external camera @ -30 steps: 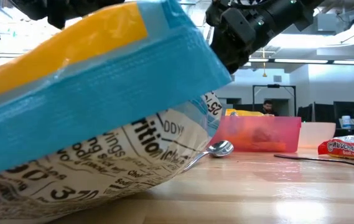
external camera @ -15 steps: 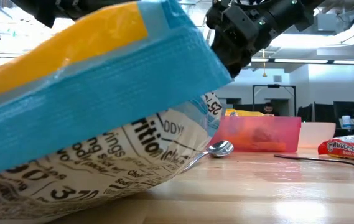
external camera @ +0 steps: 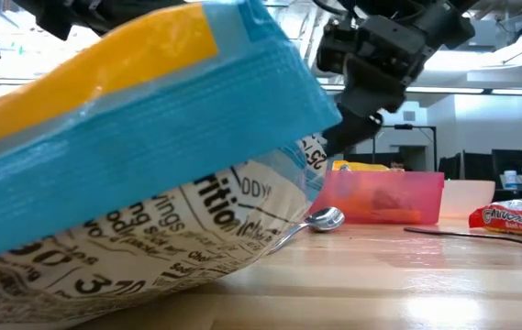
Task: Pick & Place Food Item
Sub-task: Put the silver spoon into the green bin
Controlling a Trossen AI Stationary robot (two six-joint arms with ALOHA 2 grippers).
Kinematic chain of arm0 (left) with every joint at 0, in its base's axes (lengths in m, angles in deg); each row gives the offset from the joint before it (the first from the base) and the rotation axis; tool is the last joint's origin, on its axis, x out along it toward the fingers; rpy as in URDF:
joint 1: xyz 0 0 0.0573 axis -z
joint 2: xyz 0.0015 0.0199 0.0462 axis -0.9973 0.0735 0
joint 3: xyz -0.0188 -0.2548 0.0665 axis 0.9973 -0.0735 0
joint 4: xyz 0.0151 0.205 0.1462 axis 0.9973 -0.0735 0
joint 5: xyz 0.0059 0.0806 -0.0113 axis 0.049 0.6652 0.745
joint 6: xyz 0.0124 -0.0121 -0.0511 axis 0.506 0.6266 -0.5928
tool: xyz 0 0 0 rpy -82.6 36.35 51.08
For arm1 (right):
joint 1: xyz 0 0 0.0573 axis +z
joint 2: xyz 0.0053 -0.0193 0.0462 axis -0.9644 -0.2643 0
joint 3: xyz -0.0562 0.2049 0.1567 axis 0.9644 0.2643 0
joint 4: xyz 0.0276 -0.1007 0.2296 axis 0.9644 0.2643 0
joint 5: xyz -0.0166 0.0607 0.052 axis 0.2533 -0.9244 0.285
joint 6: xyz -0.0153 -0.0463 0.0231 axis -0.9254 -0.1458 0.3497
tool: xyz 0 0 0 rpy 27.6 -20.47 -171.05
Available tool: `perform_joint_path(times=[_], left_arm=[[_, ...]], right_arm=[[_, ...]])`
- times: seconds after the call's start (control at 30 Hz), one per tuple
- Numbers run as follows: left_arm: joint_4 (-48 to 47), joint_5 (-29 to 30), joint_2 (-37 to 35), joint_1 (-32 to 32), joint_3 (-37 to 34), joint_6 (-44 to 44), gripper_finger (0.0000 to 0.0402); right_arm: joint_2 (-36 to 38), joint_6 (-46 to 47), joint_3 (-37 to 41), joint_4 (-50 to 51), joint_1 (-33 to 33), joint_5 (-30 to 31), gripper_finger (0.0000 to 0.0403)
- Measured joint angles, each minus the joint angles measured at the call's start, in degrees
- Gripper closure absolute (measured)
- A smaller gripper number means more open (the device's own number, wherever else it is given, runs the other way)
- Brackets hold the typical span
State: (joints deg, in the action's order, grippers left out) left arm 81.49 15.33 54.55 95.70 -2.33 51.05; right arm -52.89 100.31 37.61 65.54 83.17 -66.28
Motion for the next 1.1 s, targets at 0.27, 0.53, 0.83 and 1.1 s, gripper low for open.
perform_joint_path(times=[0.27, 0.53, 0.83, 1.1], left_arm=[[-3.3, 7.5, 0.4, 4.0, 0.0, -0.1, 0.0401], [-5.5, 14.1, 0.4, 6.8, 0.0, -0.2, 0.0401], [1.7, 17.6, -0.7, 6.6, -6.2, -2.8, 0.0401], [3.7, 17.5, -4.3, 7.1, -7.9, -6.1, 0.0401]], right_arm=[[3.6, 7.9, 0.0, 11.7, 2.0, -1.0, 0.0127], [7.8, 18.1, 3.4, 11.6, 5.5, 7.4, 0.0127], [8.5, 25.6, 12.8, -7.1, 5.0, 9.0, 0.0127], [8.4, 30.4, 16.2, -12.2, 5.2, 9.7, 0.0127]])
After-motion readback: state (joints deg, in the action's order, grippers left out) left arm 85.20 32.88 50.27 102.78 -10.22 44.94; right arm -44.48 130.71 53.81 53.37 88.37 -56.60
